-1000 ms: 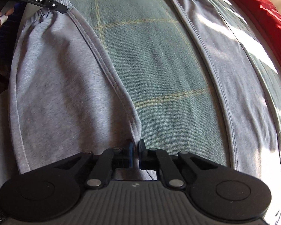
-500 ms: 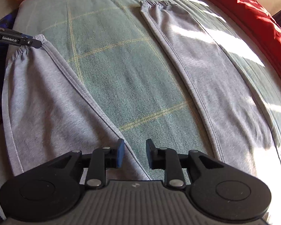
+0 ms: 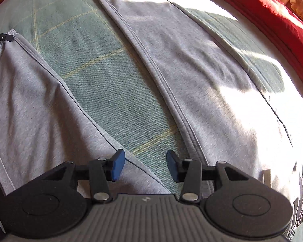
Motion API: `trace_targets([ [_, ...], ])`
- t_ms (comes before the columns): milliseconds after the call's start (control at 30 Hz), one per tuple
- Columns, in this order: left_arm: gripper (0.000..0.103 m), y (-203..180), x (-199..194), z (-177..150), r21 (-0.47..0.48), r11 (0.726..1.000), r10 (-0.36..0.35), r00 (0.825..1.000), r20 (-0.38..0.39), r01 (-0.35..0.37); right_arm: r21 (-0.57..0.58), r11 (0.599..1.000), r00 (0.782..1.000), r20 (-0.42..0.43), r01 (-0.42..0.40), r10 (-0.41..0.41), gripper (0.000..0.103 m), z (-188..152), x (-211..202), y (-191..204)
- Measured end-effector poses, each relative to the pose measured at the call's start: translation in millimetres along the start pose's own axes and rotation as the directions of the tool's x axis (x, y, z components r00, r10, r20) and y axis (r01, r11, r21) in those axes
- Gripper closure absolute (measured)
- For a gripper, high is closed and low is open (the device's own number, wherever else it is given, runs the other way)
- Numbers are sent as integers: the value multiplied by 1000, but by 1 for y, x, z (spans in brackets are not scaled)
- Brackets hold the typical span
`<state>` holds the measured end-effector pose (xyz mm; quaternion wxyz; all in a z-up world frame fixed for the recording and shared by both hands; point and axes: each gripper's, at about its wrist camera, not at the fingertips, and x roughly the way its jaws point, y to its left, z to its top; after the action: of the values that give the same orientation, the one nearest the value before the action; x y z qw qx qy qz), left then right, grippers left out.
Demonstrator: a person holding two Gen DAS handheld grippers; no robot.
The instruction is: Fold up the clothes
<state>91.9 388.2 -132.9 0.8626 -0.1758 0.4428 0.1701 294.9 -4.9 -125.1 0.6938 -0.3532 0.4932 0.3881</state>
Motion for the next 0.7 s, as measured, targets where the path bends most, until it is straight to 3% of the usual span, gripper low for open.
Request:
trace_targets([
  [100,64,-4,1,0,8,1000,16,1000,-3,-16,-81,997,999,-32,9,-11,53,-9,15,16],
  [333,61,-12,5,1,35,998,50,999,-12,-49,-159,987,1000,-17,7,-10,53,-13,22,23],
  [367,61,-12,5,1,34,998,53,998,-13,-53,-170,986,1000,-17,2,-5,55,-13,22,23],
  [433,62,-14,4,2,33,997,65,998,-17,-64,-178,984,999,-24,-34,30,93,-11,18,26],
  [533,75,-19,-2,9,38,997,71,997,-27,-70,-236,972,1000,2,26,-26,94,-9,10,37],
  [633,75,-22,-12,16,63,996,70,997,-15,-69,-197,978,996,55,75,-66,94,-1,4,31],
  [700,67,-21,-13,18,73,994,82,997,-17,-80,-160,985,996,56,71,-63,94,3,10,25],
])
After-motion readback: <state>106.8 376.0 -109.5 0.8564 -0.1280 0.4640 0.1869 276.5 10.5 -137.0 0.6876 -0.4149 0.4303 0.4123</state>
